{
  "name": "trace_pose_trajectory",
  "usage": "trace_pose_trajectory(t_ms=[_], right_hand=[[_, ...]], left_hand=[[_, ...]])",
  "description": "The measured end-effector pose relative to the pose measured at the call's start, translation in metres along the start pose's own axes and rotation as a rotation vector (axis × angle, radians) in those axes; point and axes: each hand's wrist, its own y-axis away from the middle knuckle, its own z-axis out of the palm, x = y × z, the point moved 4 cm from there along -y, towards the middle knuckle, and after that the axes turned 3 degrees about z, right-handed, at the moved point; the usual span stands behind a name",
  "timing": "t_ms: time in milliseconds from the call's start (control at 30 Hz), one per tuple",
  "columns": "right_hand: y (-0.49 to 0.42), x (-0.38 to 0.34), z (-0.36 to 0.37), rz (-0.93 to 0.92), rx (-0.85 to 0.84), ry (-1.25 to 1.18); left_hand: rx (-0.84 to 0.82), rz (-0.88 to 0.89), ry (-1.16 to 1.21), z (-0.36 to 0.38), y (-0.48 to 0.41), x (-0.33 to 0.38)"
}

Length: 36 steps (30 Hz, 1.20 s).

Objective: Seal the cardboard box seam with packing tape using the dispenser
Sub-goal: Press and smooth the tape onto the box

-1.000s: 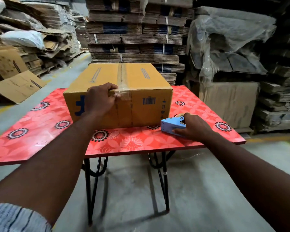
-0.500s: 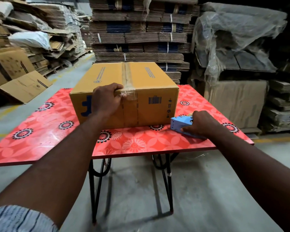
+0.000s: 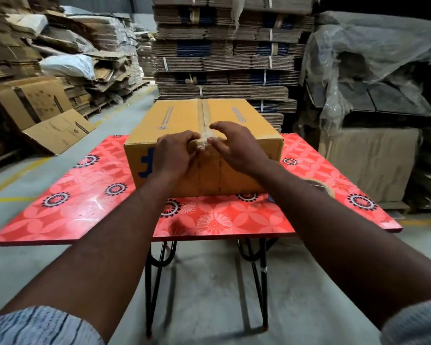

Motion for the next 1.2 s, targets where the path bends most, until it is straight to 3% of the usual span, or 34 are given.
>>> trace_pose_trajectory(t_ms=[600,933,1200], right_hand=[[-0.006,0.021,0.032,-0.08,0.048,0.195],[-0.006,0.028,0.039,-0.129,0.046,0.229],[-0.004,0.031,0.037,-0.127,-0.041,0.245]], left_hand=[[-0.008,0.056,-0.047,0.005,0.002,-0.002],[-0.095,0.115,-0.045,0.001,0.003,-0.008],[-0.05,0.112,-0.059,0.003,0.005,-0.006]])
